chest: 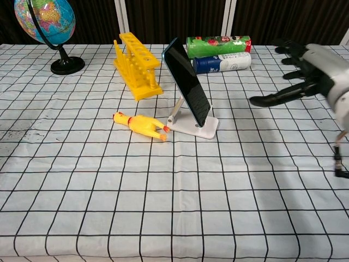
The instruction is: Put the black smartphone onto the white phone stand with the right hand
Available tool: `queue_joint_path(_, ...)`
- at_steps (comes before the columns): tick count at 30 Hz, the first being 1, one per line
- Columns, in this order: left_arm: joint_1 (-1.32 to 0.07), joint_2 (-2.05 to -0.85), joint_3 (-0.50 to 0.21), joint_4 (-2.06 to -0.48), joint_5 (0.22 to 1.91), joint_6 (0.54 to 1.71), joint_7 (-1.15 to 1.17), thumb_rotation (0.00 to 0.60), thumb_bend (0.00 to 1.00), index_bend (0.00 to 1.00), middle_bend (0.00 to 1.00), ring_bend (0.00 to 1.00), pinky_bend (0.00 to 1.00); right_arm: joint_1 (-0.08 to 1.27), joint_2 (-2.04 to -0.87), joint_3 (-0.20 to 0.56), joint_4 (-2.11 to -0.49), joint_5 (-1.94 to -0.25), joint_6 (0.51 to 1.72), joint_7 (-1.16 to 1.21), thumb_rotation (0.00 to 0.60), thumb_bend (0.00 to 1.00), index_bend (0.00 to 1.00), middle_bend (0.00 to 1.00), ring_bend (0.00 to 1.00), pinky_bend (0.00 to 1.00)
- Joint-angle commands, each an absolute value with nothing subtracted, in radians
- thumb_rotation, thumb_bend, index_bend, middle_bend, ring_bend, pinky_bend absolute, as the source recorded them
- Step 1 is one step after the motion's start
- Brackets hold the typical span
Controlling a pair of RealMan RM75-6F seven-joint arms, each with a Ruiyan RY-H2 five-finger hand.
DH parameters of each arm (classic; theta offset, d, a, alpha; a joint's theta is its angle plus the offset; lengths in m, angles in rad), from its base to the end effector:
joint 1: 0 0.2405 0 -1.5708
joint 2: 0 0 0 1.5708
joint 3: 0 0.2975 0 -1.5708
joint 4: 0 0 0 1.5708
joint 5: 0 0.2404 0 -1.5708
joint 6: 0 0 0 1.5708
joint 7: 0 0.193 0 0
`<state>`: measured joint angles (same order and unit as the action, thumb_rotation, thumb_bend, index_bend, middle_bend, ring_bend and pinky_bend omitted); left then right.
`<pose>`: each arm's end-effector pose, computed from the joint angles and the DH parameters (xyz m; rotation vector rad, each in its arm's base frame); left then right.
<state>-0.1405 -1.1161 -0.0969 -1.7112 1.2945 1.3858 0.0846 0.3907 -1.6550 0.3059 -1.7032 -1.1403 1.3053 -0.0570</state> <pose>-0.3603 0.2618 0.1418 -1.2867 -1.0221 -0.8333 -0.1958 -0.3525 -0.0209 1.1325 -1.4474 1.3782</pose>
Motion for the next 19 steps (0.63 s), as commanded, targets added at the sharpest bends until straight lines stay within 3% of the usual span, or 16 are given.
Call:
queue_joint_path(1,-0.137,-1.124,-0.095,-1.705,1.3,1.398,0.099,0.6,0.0,0.0,0.0,0.0,0.0,0.305,-1.443,0.213,-1.75,-1.259,1.324,-0.076,0.6,0.05,0.0,0.0,0.0,0.14)
queue_joint_path(7,-0.136,-1.139,-0.095,-1.687,1.306,1.413,0.133,0.6,0.0,0.0,0.0,0.0,0.0,0.228,-1.277,0.119,-1.632,-1.415,1.408,-0.093,0.6,0.05,0.0,0.0,0.0,0.14)
queue_joint_path(19,-0.131,-1.147,-0.093,-1.676,1.32,1.433,0.156,0.6,0.0,0.0,0.0,0.0,0.0,0.162,-1.221,0.059,-1.507,-1.509,1.504,-0.188,0.6,0.05,0.0,0.0,0.0,0.14)
